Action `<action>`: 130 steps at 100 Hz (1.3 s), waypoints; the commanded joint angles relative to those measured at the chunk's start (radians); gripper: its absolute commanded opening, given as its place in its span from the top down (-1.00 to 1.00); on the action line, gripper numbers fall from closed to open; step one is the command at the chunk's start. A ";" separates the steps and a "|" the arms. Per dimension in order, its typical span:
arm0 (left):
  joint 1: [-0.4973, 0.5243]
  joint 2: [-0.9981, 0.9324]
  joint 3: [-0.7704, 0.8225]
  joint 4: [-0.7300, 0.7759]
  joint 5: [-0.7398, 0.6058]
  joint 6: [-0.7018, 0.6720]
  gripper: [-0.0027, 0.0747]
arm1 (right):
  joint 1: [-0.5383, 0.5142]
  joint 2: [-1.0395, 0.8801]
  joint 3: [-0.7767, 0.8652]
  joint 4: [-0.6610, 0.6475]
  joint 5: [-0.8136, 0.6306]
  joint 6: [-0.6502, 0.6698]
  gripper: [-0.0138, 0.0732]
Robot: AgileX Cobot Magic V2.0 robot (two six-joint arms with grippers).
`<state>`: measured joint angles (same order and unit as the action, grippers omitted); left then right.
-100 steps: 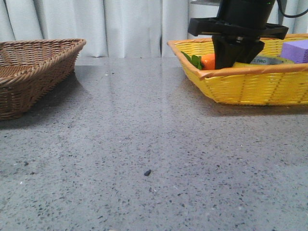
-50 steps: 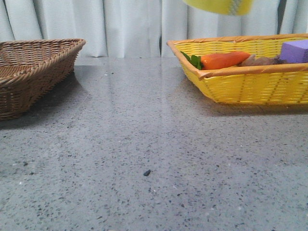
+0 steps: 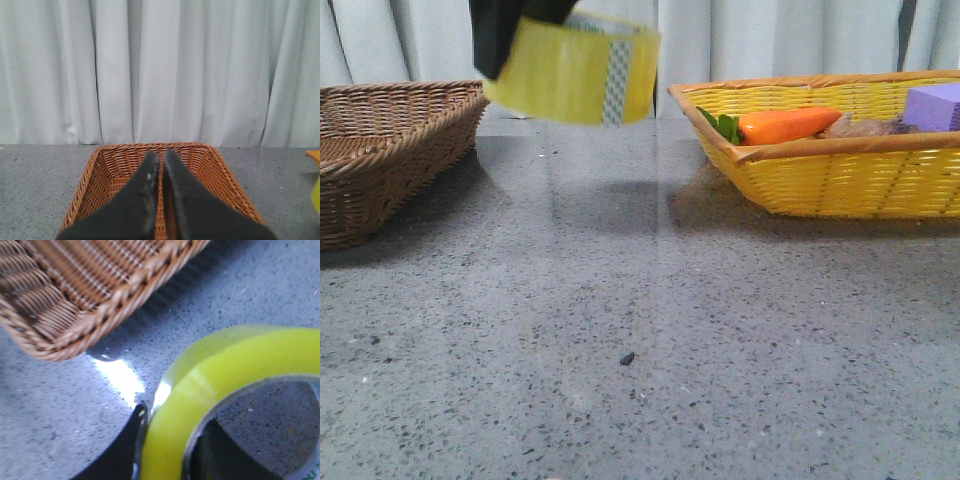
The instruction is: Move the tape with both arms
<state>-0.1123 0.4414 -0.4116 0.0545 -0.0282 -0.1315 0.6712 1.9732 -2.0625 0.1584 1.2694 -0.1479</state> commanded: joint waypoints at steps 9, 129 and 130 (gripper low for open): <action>0.002 0.012 -0.038 -0.006 -0.080 -0.005 0.99 | -0.005 0.008 -0.036 -0.055 0.002 -0.010 0.79; -0.323 0.309 -0.398 0.068 0.227 0.098 0.12 | -0.131 -0.366 -0.038 -0.061 -0.206 -0.010 0.85; -0.329 0.317 -0.411 0.068 0.236 0.107 0.12 | -0.133 -0.374 -0.038 -0.063 -0.206 -0.010 0.85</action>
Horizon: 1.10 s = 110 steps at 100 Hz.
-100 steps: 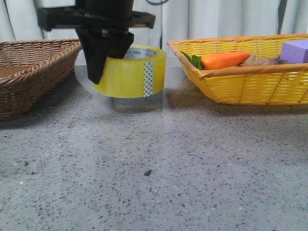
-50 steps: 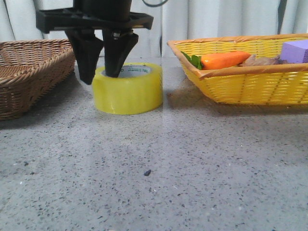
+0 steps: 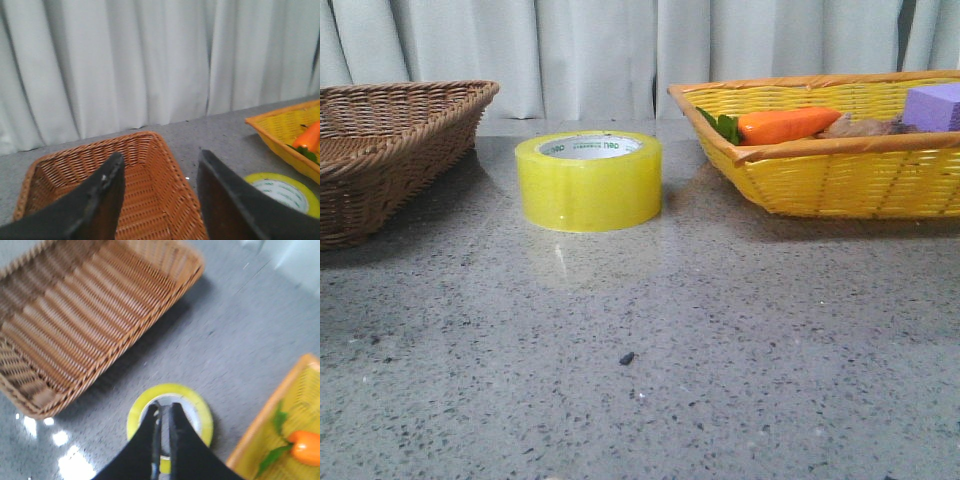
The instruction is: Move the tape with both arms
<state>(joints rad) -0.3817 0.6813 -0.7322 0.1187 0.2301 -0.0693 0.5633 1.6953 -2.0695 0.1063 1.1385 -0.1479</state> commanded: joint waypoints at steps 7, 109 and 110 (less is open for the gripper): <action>-0.129 0.166 -0.165 0.004 0.048 0.082 0.12 | -0.043 -0.135 -0.031 -0.016 -0.076 -0.010 0.85; -0.298 0.925 -0.686 -0.256 0.529 0.443 0.12 | -0.049 -0.217 -0.031 -0.098 -0.049 -0.010 0.85; -0.298 0.927 -0.684 -0.256 0.529 0.446 0.12 | -0.049 -0.217 -0.031 -0.098 -0.049 -0.010 0.85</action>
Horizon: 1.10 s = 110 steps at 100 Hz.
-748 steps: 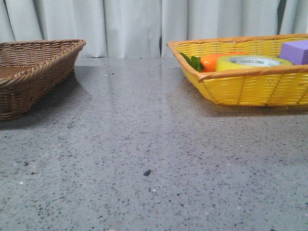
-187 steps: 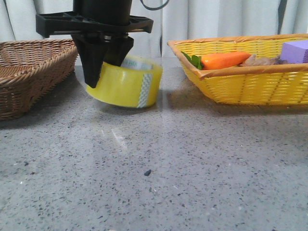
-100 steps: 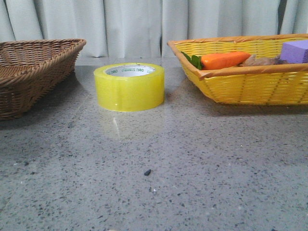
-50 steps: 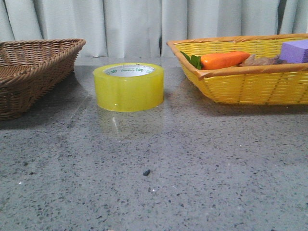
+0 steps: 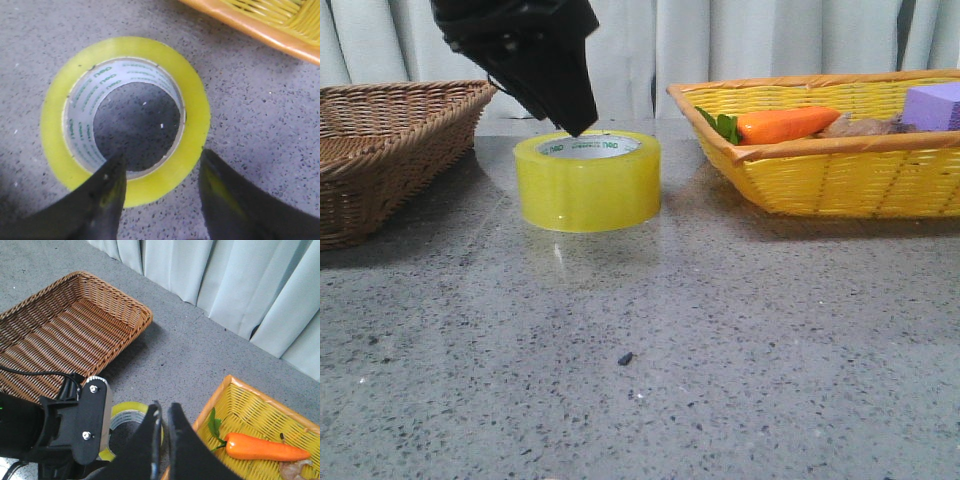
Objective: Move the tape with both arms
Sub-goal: 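Lower the left gripper into the tape roll's hole and grasp its rim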
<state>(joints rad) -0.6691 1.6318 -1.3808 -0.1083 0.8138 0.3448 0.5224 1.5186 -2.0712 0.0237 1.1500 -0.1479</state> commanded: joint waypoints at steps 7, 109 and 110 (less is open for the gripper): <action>-0.012 -0.009 -0.036 -0.031 -0.056 0.051 0.12 | -0.008 -0.040 -0.029 -0.016 -0.055 -0.010 0.85; -0.012 0.103 -0.083 -0.065 -0.023 0.123 0.98 | -0.008 -0.040 -0.029 -0.024 -0.018 -0.010 0.85; -0.012 0.103 -0.083 -0.065 -0.023 0.123 0.98 | -0.008 -0.040 -0.029 -0.024 -0.018 -0.010 0.85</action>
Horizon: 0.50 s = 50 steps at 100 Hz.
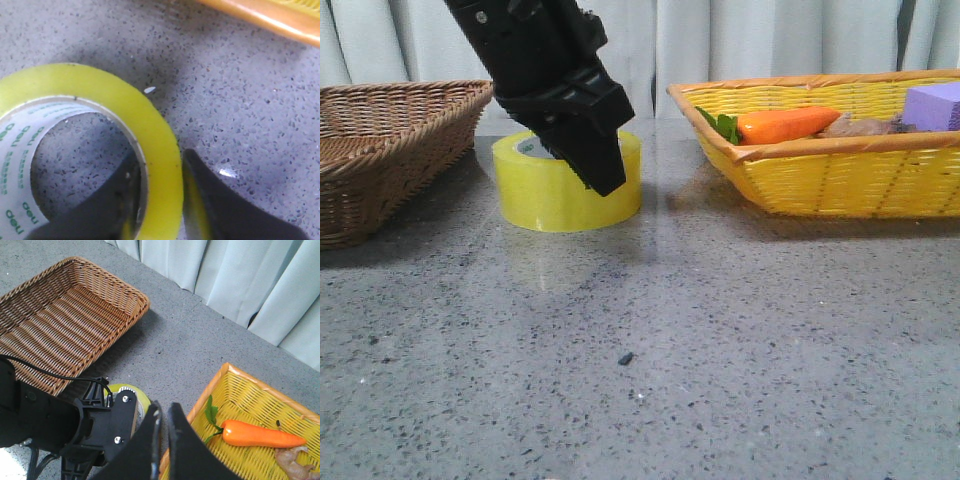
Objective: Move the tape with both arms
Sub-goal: 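Lower the left gripper into the tape roll's hole and grasp its rim, then lift the tape roll with the left gripper and carry it over the brown basket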
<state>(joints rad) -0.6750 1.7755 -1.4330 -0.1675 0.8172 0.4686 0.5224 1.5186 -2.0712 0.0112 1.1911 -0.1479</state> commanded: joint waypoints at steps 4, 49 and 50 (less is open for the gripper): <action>-0.006 -0.041 -0.031 -0.005 -0.027 -0.001 0.98 | -0.008 -0.040 -0.029 -0.011 -0.059 -0.010 0.85; 0.014 -0.045 -0.224 -0.002 0.162 -0.024 0.98 | -0.008 -0.040 -0.029 -0.011 -0.061 -0.010 0.85; 0.017 -0.045 -0.238 -0.002 0.172 -0.027 0.98 | -0.008 -0.040 -0.029 -0.011 -0.061 -0.010 0.85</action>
<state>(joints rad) -0.6713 1.7885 -1.5646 -0.1596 0.9753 0.4662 0.5224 1.5186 -2.0712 0.0112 1.1932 -0.1479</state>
